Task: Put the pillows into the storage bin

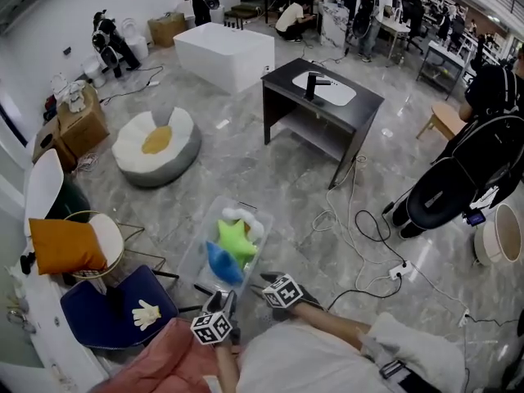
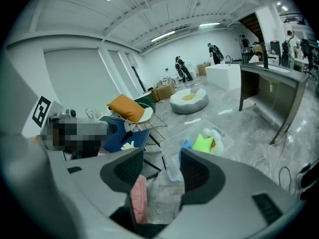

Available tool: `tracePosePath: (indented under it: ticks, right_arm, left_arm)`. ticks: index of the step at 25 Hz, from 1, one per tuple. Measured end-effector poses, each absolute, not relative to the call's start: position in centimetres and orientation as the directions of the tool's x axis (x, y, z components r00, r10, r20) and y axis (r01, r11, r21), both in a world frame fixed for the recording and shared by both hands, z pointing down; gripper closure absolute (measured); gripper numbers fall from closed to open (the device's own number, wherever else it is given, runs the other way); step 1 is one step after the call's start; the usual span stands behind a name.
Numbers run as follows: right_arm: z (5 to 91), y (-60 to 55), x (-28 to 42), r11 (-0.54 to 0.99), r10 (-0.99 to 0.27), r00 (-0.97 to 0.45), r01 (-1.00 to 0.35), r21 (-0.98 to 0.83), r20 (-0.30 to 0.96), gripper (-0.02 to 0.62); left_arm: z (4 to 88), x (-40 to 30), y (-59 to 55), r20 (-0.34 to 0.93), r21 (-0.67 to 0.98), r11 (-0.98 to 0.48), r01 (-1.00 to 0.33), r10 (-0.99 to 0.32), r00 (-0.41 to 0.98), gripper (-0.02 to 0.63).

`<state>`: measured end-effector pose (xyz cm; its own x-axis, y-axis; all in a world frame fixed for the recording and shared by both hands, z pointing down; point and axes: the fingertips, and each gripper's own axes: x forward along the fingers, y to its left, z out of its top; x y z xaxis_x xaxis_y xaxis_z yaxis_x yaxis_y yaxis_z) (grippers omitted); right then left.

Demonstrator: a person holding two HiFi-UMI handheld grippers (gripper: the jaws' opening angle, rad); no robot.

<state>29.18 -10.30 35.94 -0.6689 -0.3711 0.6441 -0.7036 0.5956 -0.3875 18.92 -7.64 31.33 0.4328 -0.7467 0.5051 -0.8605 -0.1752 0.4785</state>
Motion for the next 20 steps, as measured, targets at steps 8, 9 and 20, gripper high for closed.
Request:
tracePosePath:
  ticks: [8, 9, 20]
  right_arm:
    - [36.1, -8.9, 29.5, 0.595, -0.357, -0.682, -0.693, -0.407, 0.639, 0.455]
    - [36.1, -8.9, 29.6, 0.591, -0.362, -0.677, -0.698, -0.404, 0.641, 0.474]
    - [36.2, -8.6, 31.5, 0.565, -0.399, -0.654, -0.728, -0.388, 0.643, 0.6]
  left_arm:
    - [31.9, 17.7, -6.6, 0.532, 0.457, -0.116, -0.882, -0.759, 0.375, 0.528]
    - [31.9, 17.5, -6.6, 0.533, 0.456, -0.108, -0.883, -0.762, 0.368, 0.539]
    - [31.9, 18.9, -5.5, 0.503, 0.469, -0.148, -0.871, -0.765, 0.401, 0.597]
